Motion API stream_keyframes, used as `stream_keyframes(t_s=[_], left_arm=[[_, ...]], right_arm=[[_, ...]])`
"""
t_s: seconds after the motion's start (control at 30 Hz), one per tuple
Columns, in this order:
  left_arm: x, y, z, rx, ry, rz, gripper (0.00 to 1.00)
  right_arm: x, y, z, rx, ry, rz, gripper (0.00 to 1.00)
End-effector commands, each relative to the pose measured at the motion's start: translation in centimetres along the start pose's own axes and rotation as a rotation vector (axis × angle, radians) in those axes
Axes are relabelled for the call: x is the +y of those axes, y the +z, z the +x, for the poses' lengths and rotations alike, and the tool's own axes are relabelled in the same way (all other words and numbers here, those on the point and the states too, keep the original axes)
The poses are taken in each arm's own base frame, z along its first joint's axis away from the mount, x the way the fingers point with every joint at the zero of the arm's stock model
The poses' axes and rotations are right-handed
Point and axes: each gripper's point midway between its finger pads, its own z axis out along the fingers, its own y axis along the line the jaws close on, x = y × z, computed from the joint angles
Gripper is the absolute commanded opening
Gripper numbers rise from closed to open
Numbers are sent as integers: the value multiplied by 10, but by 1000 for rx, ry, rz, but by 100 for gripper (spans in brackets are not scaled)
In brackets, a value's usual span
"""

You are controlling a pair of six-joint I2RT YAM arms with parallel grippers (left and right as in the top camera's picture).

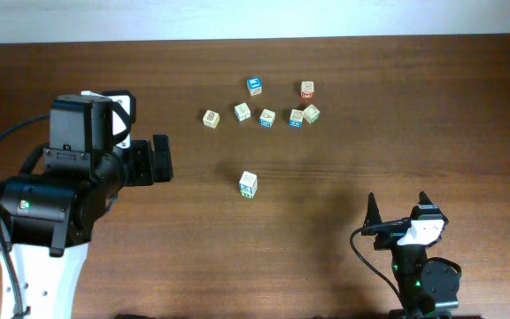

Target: Rotate 3 blocks

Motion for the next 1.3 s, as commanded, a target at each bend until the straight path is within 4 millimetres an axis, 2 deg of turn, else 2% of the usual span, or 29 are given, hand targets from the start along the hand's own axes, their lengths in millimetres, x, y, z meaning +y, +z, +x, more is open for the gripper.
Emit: stream_keyframes(t_s=[0.0, 0.07, 0.13, 0.2, 0.23, 0.27, 0.37, 0.43, 0.5, 0.7, 0.8, 0.83, 1.27], left_arm=[[3, -4, -3, -18, 4, -12, 99], [4, -4, -1, -10, 8, -20, 99], [13, -17, 3, -66, 26, -57, 99], [11, -21, -6, -213, 104, -38, 99], [6, -22, -14, -364, 178, -20, 99], [3, -21, -14, -512, 244, -3, 99], [23, -11, 24, -784, 229, -27, 99], [32, -1, 47, -865, 276, -81, 99], [35, 6, 61, -919, 306, -109, 99], [45, 50, 101, -944, 437, -203, 99], [50, 83, 123, -827, 442, -200, 99], [52, 87, 127, -803, 438, -202, 99], [52, 86, 126, -803, 437, -204, 99]], right_arm=[[-1, 0, 3, 2, -6, -1, 98], [-1, 0, 3, 2, -6, -1, 98], [-1, 0, 3, 2, -6, -1, 98], [-1, 0, 3, 2, -6, -1, 98], [-1, 0, 3, 2, -6, -1, 98], [-1, 0, 3, 2, -6, -1, 98], [-1, 0, 3, 2, -6, -1, 98], [-1, 0, 3, 2, -6, -1, 98], [-1, 0, 3, 2, -6, -1, 98], [-1, 0, 3, 2, -6, -1, 98], [-1, 0, 3, 2, -6, -1, 98], [-1, 0, 3, 2, -6, -1, 98], [-1, 0, 3, 2, -6, -1, 98]])
